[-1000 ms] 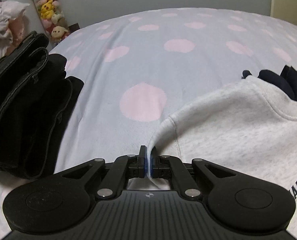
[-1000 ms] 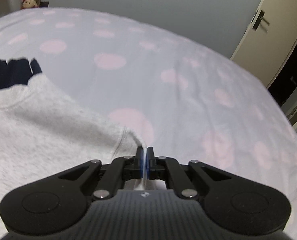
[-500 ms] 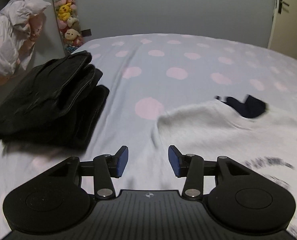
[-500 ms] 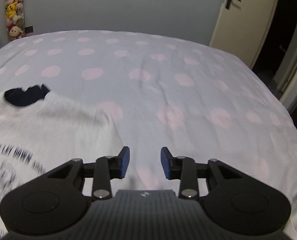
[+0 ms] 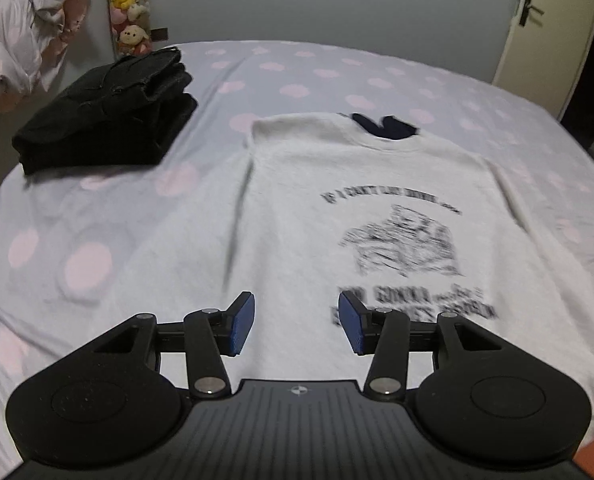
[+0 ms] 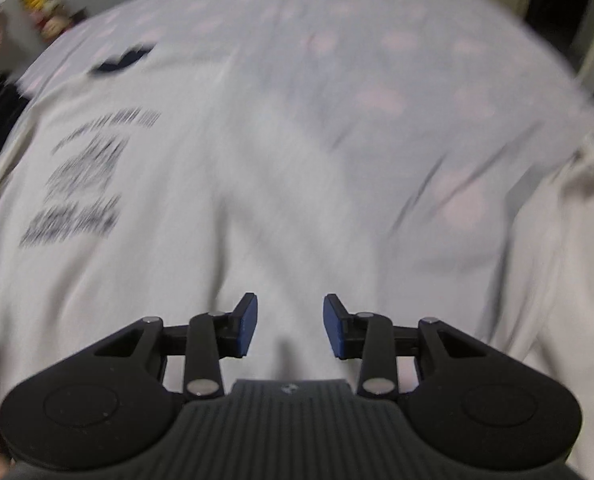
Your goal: Fold clothes
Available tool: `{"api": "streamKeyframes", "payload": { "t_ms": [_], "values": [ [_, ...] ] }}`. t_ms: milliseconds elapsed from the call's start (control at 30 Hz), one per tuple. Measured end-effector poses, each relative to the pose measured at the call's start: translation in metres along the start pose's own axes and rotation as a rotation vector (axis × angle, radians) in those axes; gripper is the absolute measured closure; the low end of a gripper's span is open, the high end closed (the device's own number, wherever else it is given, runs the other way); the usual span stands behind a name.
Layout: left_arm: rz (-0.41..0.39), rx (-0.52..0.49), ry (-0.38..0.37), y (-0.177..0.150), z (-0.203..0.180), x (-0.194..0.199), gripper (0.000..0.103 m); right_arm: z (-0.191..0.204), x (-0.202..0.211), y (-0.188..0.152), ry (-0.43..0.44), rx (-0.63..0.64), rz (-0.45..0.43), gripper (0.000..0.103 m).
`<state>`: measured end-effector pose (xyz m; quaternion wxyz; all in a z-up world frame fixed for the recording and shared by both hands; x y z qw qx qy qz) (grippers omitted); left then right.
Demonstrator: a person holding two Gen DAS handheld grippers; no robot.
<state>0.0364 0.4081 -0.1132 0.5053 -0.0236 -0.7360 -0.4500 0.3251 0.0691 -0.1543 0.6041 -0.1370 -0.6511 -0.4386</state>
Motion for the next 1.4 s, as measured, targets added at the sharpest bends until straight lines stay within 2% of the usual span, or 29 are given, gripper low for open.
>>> {"api": "streamKeyframes", "payload": {
  "t_ms": [67,167,400,433,467,567,767,867,1000,1200,1300,1400],
  "values": [
    [0.000,0.015,-0.012,-0.009,-0.007,0.009,0.048,0.008,-0.009,-0.012,0.038,0.020,0.083,0.063],
    [-0.005,0.038,-0.040,-0.022,-0.014,0.025,0.048,0.020,-0.026,-0.020,0.040,0.041,0.160,0.063],
    [-0.028,0.087,-0.027,-0.037,-0.008,0.054,0.047,0.033,-0.063,-0.024,0.036,0.060,0.272,0.066],
    [-0.031,0.096,-0.022,-0.038,-0.005,0.056,0.047,0.034,-0.066,-0.025,0.031,0.066,0.283,0.080],
    [-0.033,0.102,-0.016,-0.038,-0.003,0.058,0.047,0.033,-0.065,-0.025,0.024,0.070,0.281,0.088],
    [-0.042,0.110,0.006,-0.038,0.003,0.062,0.047,0.030,-0.051,-0.022,0.010,0.079,0.232,0.096],
    [-0.019,0.070,0.044,-0.031,0.009,0.053,0.047,-0.001,0.025,0.012,-0.055,0.063,0.008,0.099],
    [-0.002,0.037,0.065,-0.024,0.014,0.044,0.047,-0.031,0.065,0.043,-0.133,0.033,-0.105,0.100],
    [0.015,-0.006,0.094,-0.015,0.023,0.031,0.047,-0.081,0.095,0.085,-0.254,-0.032,-0.191,0.100],
    [0.036,-0.067,0.149,-0.004,0.041,0.013,0.047,-0.158,0.075,0.141,-0.459,-0.136,-0.192,0.100],
    [0.070,-0.077,0.176,-0.002,0.051,-0.001,0.047,-0.191,0.044,0.156,-0.514,-0.188,-0.167,0.100],
    [0.132,-0.063,0.157,-0.004,0.058,-0.014,0.047,-0.210,0.013,0.159,-0.555,-0.198,-0.133,0.100]
  ]
}}
Point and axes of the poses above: each gripper's, at about its wrist camera, not at the fingertips, and x roughly against the way its jaws point, z to its left, y to its top, the point moved 3 cm from there along -x, roughly the way its jaws point, and after that the axes turned 1 degree about x, right-handed, at the moved point
